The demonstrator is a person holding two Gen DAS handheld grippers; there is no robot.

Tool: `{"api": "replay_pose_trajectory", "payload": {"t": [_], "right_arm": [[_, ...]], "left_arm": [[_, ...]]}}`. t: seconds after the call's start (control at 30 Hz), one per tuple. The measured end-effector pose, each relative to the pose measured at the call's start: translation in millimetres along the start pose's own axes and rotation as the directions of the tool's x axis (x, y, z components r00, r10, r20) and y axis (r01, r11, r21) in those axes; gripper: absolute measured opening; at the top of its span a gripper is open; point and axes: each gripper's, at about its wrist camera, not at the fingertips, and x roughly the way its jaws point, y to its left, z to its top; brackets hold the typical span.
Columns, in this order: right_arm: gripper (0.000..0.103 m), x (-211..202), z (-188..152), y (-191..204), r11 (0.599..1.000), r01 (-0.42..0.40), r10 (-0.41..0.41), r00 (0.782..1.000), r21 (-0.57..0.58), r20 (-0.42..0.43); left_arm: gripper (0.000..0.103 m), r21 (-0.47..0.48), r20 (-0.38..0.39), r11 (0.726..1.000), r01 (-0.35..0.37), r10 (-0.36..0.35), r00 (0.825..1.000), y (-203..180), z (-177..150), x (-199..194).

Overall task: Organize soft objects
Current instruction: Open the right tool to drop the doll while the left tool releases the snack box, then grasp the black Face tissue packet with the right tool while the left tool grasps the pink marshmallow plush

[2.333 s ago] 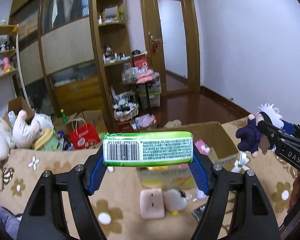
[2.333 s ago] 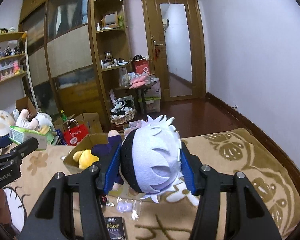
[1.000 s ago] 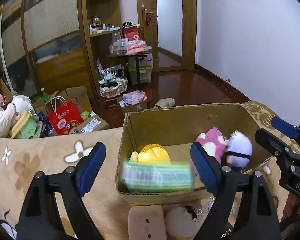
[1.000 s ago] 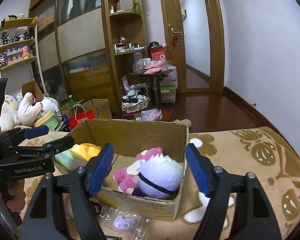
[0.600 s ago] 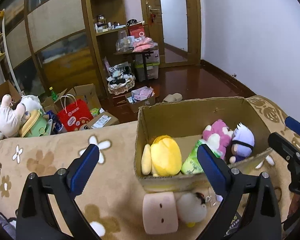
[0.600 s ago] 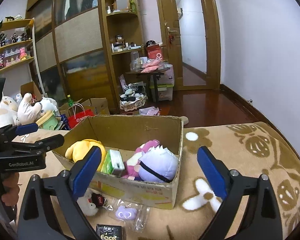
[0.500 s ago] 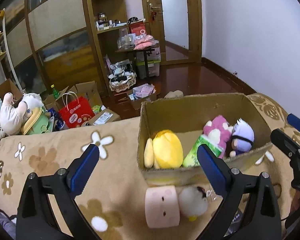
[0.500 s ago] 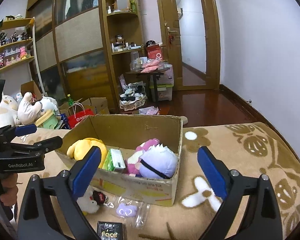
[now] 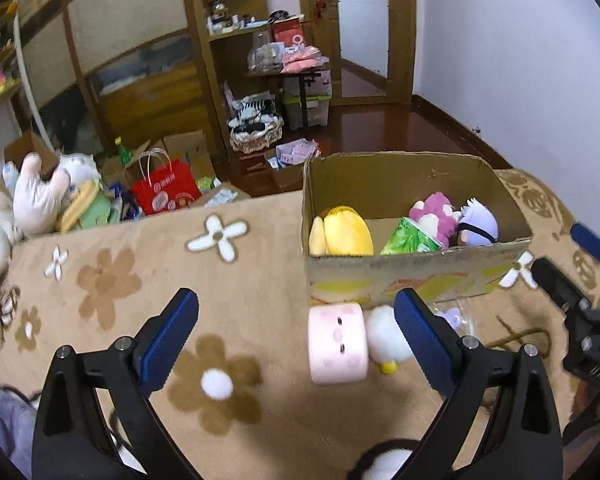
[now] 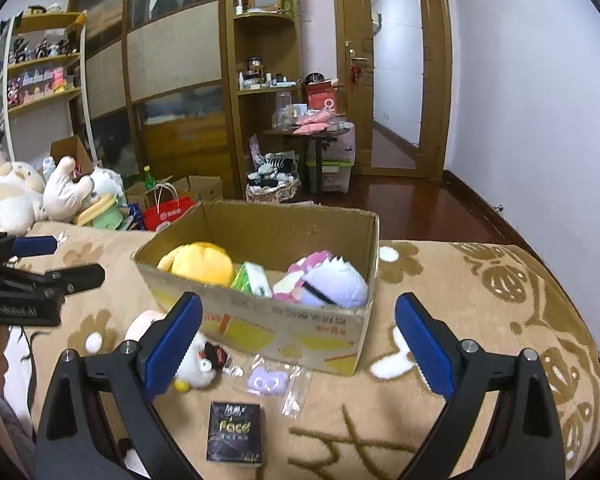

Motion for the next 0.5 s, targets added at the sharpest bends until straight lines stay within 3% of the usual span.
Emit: {"api": "replay_pose_trajectory", "payload": {"t": [0.37,0.5], "right_arm": [[0.101,-11.3,-22.9,17.0,0.998,-0.042,0.037,0.993,-0.041,-0.112],[0.101,-13.8,-29.0,22.1,0.998,-0.050,0.045,0.992,-0.041,-0.121]], "left_arm": [[0.097,-0.074,-0.049,0.997,-0.001,-0.002,0.999,4.8,-24.5,-16.0],[0.097,-0.059,-0.072,0.998,-0.028,0.024,0.997,0.9,-33.7,-17.3]]}}
